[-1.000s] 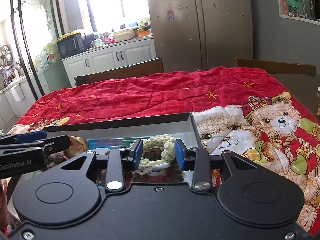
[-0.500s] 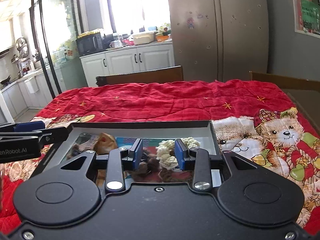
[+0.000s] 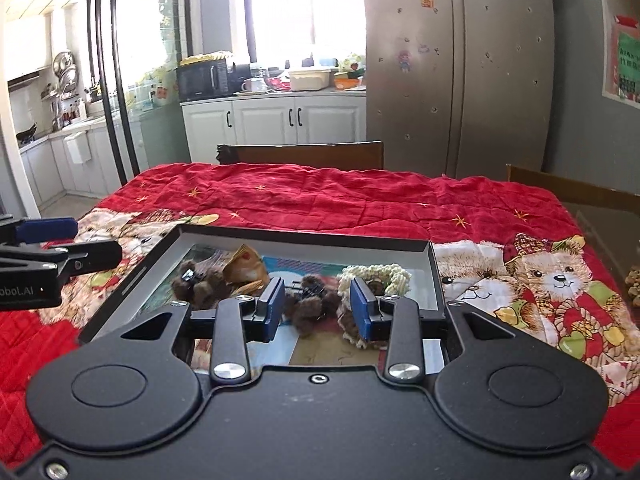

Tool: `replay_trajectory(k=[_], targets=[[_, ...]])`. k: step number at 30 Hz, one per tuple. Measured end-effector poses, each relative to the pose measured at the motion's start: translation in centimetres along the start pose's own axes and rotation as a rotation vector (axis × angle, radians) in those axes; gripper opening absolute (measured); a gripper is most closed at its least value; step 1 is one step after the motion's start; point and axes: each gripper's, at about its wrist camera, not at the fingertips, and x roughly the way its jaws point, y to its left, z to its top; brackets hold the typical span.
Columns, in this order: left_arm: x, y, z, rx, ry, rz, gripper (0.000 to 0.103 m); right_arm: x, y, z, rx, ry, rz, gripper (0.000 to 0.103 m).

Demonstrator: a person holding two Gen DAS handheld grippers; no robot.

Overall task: Organize objects
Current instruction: 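Lift both open grippers out of the tray toward the loose rings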

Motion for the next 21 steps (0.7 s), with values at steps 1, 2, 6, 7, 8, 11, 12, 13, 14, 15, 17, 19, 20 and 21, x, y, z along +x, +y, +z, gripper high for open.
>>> replay_trajectory(k=[1, 2, 6, 7, 8, 11, 12, 13, 14, 15, 17, 19, 20, 21], targets=[[-0.4, 0.0, -0.1, 0.002, -0.003, -0.001, 0.083, -0.4, 0.2, -0.1, -0.006, -0.001, 0.001, 0.035], [-0.8, 0.1, -0.3, 0.004, -0.005, -0.002, 0.083, -0.8, 0.3, -0.3, -0.012, -0.002, 0.001, 0.035], [-2.2, 0.1, -1.0, 0.012, -0.007, -0.013, 0.083, -2.3, 0.9, -1.0, -0.034, 0.001, 0.006, 0.036], [-2.5, 0.2, -1.2, 0.014, -0.007, -0.015, 0.083, -2.6, 0.9, -1.2, -0.042, 0.004, 0.008, 0.037], [-2.7, 0.2, -1.4, 0.017, -0.007, -0.015, 0.083, -2.9, 1.1, -1.5, -0.047, 0.004, 0.008, 0.037], [-3.7, 0.3, -2.2, 0.029, -0.004, -0.016, 0.083, -3.9, 1.3, -2.2, -0.056, 0.007, 0.011, 0.038], [-3.9, 0.3, -2.5, 0.034, -0.001, -0.017, 0.084, -4.2, 1.3, -2.4, -0.058, 0.008, 0.012, 0.038], [-4.1, 0.4, -2.7, 0.039, 0.003, -0.017, 0.084, -4.5, 1.4, -2.7, -0.06, 0.01, 0.013, 0.038], [-4.3, 0.4, -3.0, 0.043, 0.006, -0.018, 0.084, -4.8, 1.4, -2.9, -0.063, 0.013, 0.014, 0.038], [-4.5, 0.5, -3.3, 0.046, 0.009, -0.02, 0.084, -5.0, 1.5, -3.2, -0.066, 0.015, 0.015, 0.038], [-4.8, 0.7, -3.9, 0.048, 0.016, -0.025, 0.084, -5.4, 1.6, -3.6, -0.069, 0.019, 0.017, 0.038], [-5.0, 1.0, -4.4, 0.047, 0.024, -0.028, 0.084, -5.8, 1.8, -4.1, -0.072, 0.021, 0.019, 0.038], [-5.0, 1.2, -4.7, 0.045, 0.029, -0.029, 0.084, -6.0, 1.8, -4.3, -0.073, 0.021, 0.02, 0.038], [-5.0, 1.4, -5.0, 0.042, 0.035, -0.03, 0.084, -6.2, 1.9, -4.6, -0.073, 0.02, 0.021, 0.038]])
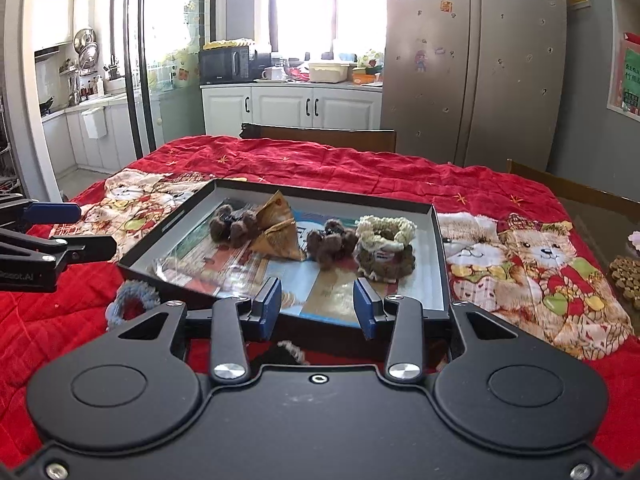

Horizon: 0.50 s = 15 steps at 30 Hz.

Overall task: Organize objects
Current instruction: 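Lift both open grippers out of the tray toward the loose rings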

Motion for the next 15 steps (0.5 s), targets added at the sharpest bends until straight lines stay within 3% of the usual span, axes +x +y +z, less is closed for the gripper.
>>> replay_trajectory(k=[15], targets=[[2.8, 1.3, -4.5, -0.056, 0.109, -0.052, 0.084, 1.1, 0.3, -4.1, 0.026, 0.044, 0.04, 0.038]])
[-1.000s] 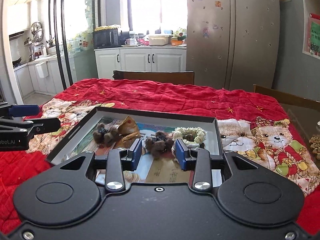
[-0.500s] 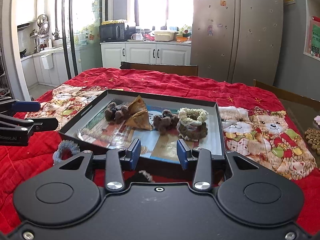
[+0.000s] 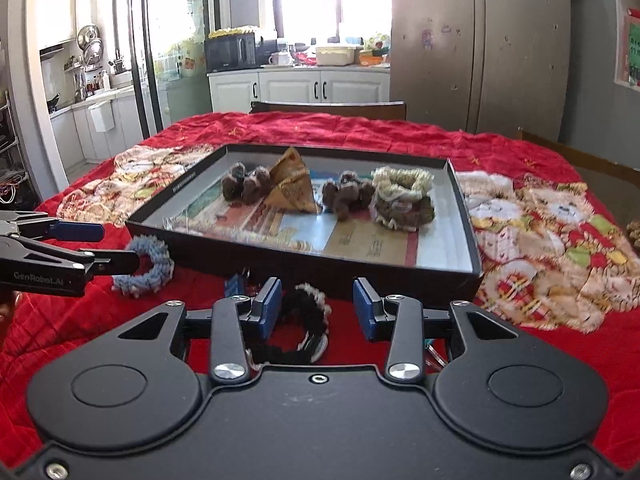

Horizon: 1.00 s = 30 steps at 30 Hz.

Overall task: Organize objects
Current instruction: 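Lift both open grippers out of the tray toward the loose rings, then grasp the blue crochet ring with the left gripper while the right grasps the black ruffled ring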

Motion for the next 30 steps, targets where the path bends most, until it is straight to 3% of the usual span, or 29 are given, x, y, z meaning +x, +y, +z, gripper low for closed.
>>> replay_trajectory(k=[3, 9, 12, 19, 24, 30], targets=[[0.5, 0.1, -0.3, -0.013, 0.01, -0.018, 0.084, 0.7, -0.2, -0.6, 0.005, 0.02, -0.003, 0.038], [1.7, 0.5, -0.7, -0.044, 0.042, -0.043, 0.073, 2.1, -0.4, -1.4, -0.001, 0.055, -0.005, 0.038], [2.3, 0.8, -0.8, -0.064, 0.063, -0.062, 0.065, 2.8, -0.1, -1.9, -0.013, 0.075, -0.005, 0.035], [2.6, 0.8, -1.0, -0.078, 0.071, -0.078, 0.045, 3.1, 0.4, -2.0, -0.04, 0.08, 0.001, 0.017], [2.5, 0.6, -1.0, -0.072, 0.072, -0.09, 0.036, 3.0, 0.3, -2.0, -0.039, 0.08, 0.003, 0.016], [2.2, 0.6, -1.0, -0.084, 0.067, -0.109, 0.017, 2.8, 0.3, -2.0, -0.038, 0.072, 0.005, 0.015]])
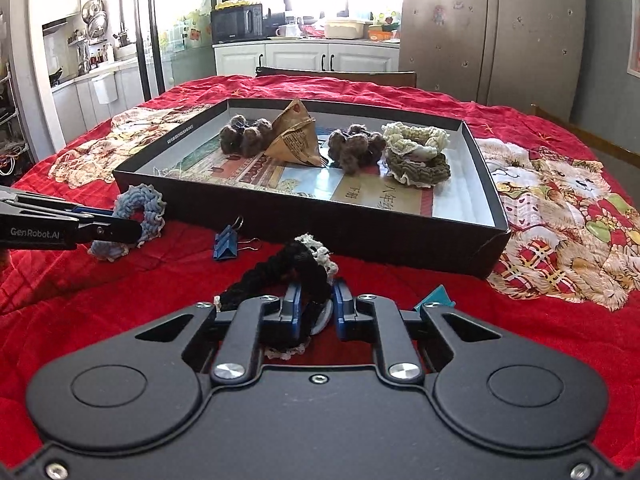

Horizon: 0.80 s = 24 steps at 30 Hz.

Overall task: Organize objects
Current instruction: 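Grasp the blue crochet ring with the left gripper while the right grasps the black ruffled ring, then carry and release the blue ring in the tray with the left gripper while the right releases the black ring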

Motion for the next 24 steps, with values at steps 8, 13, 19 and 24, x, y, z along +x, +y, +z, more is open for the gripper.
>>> replay_trajectory(k=[8, 13, 19, 24], targets=[[-0.8, -0.8, -0.1, 0.039, -0.028, 0.002, 0.013, -0.6, 0.0, 0.1, 0.002, -0.018, 0.011, 0.015], [-1.9, -1.3, 0.3, 0.04, -0.057, -0.029, 0.013, -1.2, -0.2, 0.4, 0.013, -0.039, 0.019, 0.015], [-3.3, -2.3, 1.3, 0.05, -0.089, -0.069, 0.013, -2.5, -0.2, 1.2, 0.013, -0.081, 0.021, 0.015], [-3.7, -2.7, 3.2, 0.049, -0.114, -0.089, 0.013, -3.7, -0.2, 2.8, 0.009, -0.119, 0.022, 0.015]])
